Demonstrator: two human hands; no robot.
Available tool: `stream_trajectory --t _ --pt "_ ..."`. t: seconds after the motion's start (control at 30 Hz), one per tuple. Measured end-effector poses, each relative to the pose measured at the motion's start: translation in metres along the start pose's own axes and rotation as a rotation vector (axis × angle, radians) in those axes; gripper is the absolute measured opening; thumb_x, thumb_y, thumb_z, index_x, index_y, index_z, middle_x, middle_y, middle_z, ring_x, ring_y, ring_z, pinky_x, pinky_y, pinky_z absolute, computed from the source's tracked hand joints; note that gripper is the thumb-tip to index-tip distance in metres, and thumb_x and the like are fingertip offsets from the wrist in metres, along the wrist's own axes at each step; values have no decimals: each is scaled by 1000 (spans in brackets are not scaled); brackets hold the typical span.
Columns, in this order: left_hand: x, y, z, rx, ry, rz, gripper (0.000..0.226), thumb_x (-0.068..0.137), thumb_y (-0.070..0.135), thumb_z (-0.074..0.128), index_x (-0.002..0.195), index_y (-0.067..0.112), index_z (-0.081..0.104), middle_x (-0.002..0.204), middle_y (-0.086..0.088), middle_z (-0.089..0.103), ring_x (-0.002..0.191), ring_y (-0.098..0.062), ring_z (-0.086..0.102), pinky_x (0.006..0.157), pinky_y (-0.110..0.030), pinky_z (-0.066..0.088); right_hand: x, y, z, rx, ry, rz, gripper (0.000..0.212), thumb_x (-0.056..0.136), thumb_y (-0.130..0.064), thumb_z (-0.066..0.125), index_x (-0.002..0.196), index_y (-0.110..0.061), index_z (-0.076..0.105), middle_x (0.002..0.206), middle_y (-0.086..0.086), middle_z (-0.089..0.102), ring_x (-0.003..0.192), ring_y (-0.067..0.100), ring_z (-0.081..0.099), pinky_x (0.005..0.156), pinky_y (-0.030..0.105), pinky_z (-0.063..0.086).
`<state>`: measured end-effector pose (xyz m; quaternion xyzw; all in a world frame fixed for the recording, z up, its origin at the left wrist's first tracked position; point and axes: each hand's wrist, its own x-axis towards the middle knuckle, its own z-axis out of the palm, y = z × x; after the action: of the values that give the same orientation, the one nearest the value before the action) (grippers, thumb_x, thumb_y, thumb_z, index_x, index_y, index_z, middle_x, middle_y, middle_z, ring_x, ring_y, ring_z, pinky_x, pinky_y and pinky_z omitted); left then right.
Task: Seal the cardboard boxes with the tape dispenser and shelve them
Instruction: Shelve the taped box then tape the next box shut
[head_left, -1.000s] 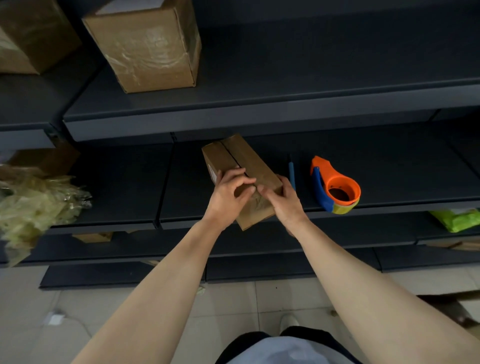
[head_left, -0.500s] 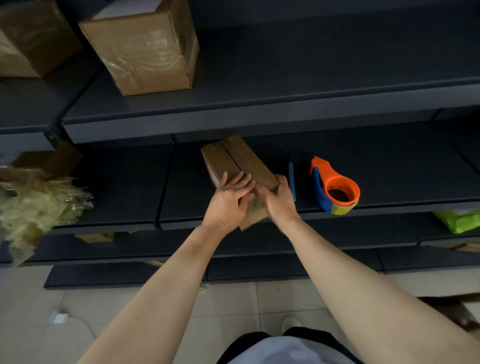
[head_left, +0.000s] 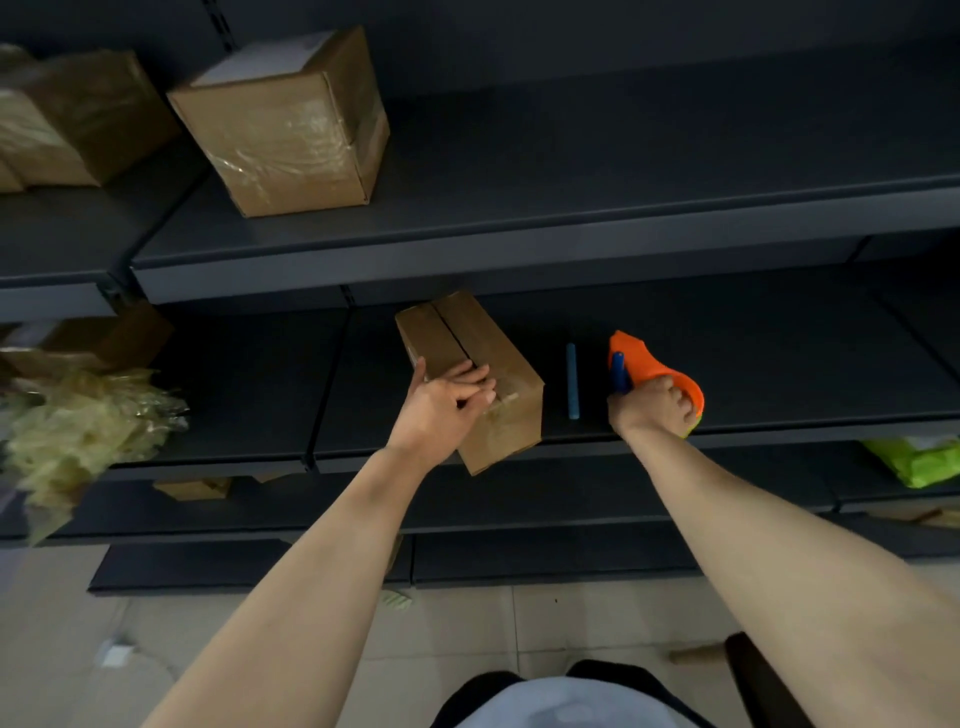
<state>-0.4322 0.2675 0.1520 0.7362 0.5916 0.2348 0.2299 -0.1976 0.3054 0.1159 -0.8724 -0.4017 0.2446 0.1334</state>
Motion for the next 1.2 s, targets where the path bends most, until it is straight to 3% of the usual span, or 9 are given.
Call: stream_trajectory --t 0.13,0.23,0.37,0.43,0.6,0.77,0.87,1.03,1.2 --pt "-1 3 1 -35 22 -23 28 96 28 51 121 22 62 140 13 48 133 8 25 113 -28 -14 9 16 -4 138 44 -277 40 92 -31 49 131 -40 50 132 9 55 122 30 49 103 40 36" --pt "-2 5 1 -57 82 -33 25 93 28 56 116 24 64 135 16 51 119 17 22 117 -33 -6 1 18 -3 342 65 -55 40 94 -22 50 133 -18 49 133 13 53 121 27 50 111 32 28" --pt "-4 10 0 -112 81 -49 18 92 25 58 109 27 62 127 16 54 116 9 34 118 -36 6 -21 8 -6 348 57 -218 16 88 -14 60 74 -14 53 67 4 57 73 20 58 110 45 32" --pt "0 12 -3 -128 52 -75 12 92 24 58 102 30 60 117 19 53 113 0 43 117 -38 12 -37 5 -12 499 47 -329 15 86 -15 62 76 -17 50 70 1 55 71 18 56 91 35 45" --pt "18 25 -19 -215 1 -197 21 98 30 47 85 37 62 100 17 60 103 -11 55 105 -45 35 -63 5 -24 540 -54 -466 25 87 -18 63 72 -9 44 69 2 46 58 13 46 50 17 36" --pt "30 41 -39 -521 164 -166 17 98 26 46 106 28 61 105 11 63 106 -9 57 85 -18 43 -80 8 -43 534 -163 -570 27 86 -17 64 79 5 49 70 8 47 62 17 46 56 26 37" --pt "37 51 -46 -687 22 -230 29 97 33 48 118 17 61 115 0 65 108 -13 58 93 -27 44 -89 12 -49 514 -228 -606 23 86 -17 66 85 4 56 74 11 53 65 16 51 59 25 41" --pt "40 48 -57 -930 -340 -337 17 92 33 57 95 17 64 82 1 70 82 -12 64 77 -29 51 -103 22 -54 578 -370 -626 7 86 -16 67 87 -9 68 79 5 68 71 9 63 63 20 48" --pt "39 38 -59 -911 -395 -306 12 91 25 59 92 15 66 82 -1 66 82 -13 61 79 -32 52 -111 24 -56 593 -477 -599 8 86 -15 67 93 -18 69 82 -10 73 76 2 67 63 14 47"
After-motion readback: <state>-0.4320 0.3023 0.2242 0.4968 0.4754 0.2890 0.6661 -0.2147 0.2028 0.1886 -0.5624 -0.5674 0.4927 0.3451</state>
